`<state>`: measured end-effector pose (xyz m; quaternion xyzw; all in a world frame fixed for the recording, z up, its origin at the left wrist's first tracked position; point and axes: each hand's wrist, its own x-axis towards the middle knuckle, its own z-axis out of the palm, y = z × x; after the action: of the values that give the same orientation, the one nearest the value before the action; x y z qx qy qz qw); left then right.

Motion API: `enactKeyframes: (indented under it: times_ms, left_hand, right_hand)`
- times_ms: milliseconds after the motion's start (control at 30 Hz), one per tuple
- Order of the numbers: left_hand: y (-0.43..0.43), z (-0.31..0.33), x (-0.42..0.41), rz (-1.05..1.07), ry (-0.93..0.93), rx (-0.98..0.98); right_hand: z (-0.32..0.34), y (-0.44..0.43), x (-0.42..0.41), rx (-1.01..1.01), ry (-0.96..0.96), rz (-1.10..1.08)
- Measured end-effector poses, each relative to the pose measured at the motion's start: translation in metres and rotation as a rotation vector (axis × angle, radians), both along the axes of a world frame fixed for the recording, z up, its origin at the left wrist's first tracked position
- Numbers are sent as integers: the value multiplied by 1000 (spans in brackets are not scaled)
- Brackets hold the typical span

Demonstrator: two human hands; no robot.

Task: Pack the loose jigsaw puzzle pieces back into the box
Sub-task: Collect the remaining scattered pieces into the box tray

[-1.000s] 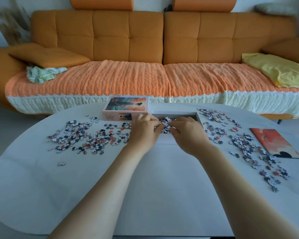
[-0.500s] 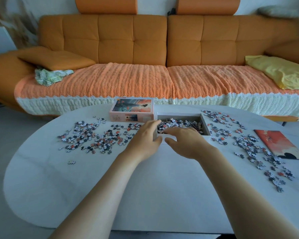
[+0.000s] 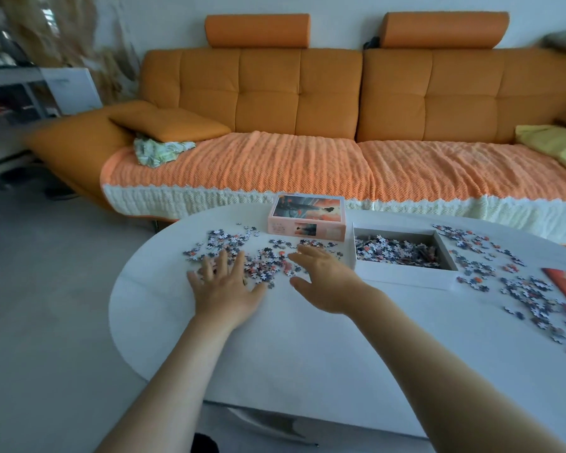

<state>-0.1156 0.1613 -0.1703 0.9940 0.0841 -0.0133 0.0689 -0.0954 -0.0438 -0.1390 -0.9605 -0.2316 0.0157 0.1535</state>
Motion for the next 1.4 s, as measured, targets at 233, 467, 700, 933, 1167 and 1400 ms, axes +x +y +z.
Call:
enactKeyframes:
  times_ms: [233, 467, 700, 933, 1167, 1400]
  left_hand:
    - [17, -11, -1, -186, -59, -118]
    - [30, -4, 12, -326, -411, -425]
    - [73, -5, 28, -48, -142, -136]
    - [71, -9, 17, -237, -223, -413]
    - [67, -3, 4, -319, -386, -566]
    - [68, -5, 4, -283, -32, -251]
  right_hand:
    - [-23, 31, 6, -107, 99, 49]
    - [-26, 55, 8, 315, -61, 43]
    - [-19, 82, 41, 80, 50, 16]
    - [-30, 83, 35, 211, 31, 108]
    - [-26, 78, 28, 349, -115, 95]
    - [-32, 89, 27, -77, 79, 198]
